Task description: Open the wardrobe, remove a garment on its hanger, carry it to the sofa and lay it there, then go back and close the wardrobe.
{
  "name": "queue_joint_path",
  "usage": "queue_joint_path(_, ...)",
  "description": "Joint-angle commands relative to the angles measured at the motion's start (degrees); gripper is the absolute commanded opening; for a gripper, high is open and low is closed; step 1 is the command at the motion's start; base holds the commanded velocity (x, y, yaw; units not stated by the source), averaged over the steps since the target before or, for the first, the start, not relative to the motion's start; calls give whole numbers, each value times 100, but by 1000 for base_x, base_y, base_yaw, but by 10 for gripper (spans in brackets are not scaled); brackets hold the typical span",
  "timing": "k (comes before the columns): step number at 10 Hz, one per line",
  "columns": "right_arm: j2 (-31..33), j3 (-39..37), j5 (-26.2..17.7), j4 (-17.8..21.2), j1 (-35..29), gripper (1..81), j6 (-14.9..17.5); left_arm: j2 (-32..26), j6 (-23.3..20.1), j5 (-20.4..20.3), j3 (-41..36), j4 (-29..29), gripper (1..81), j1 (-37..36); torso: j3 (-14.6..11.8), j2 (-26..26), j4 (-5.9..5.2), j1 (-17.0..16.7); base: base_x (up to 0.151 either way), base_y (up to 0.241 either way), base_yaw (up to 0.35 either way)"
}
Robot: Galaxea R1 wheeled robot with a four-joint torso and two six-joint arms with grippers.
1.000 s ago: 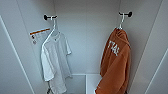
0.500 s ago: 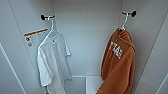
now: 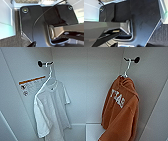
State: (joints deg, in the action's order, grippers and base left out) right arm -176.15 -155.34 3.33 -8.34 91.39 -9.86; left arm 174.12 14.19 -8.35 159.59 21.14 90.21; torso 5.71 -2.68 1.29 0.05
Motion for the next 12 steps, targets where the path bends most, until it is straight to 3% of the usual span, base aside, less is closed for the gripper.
queue_joint_path(1,-28,23,-342,-54,-125,811,2,-8,-13,299,11,13,811,-130,0,0,0,0,0,0,0)
queue_joint_path(4,-19,23,-280,-63,-90,811,19,36,-4,299,11,-40,811,-130,0,0,0,-5,0,0,0)
queue_joint_path(5,-19,23,-262,-63,-90,811,19,27,-4,299,11,-31,811,-130,0,0,118,-5,0,0,0)
queue_joint_path(6,-19,23,-262,-45,-90,811,11,10,-4,299,11,4,811,-130,0,0,561,-5,0,0,0)
queue_joint_path(7,-19,23,-262,-45,-81,811,11,1,-4,281,11,22,811,-139,0,0,625,-5,0,0,0)
queue_joint_path(8,-19,23,-254,-45,-90,811,11,1,-4,264,11,22,811,-156,0,0,771,-5,0,0,0)
queue_joint_path(11,-19,23,-262,-54,-81,811,19,-8,-13,246,2,31,811,-192,-185,0,1361,-5,0,0,0)
queue_joint_path(12,-19,23,-262,-54,-90,811,19,-8,-13,255,2,31,811,-210,-475,0,2081,-5,0,0,0)
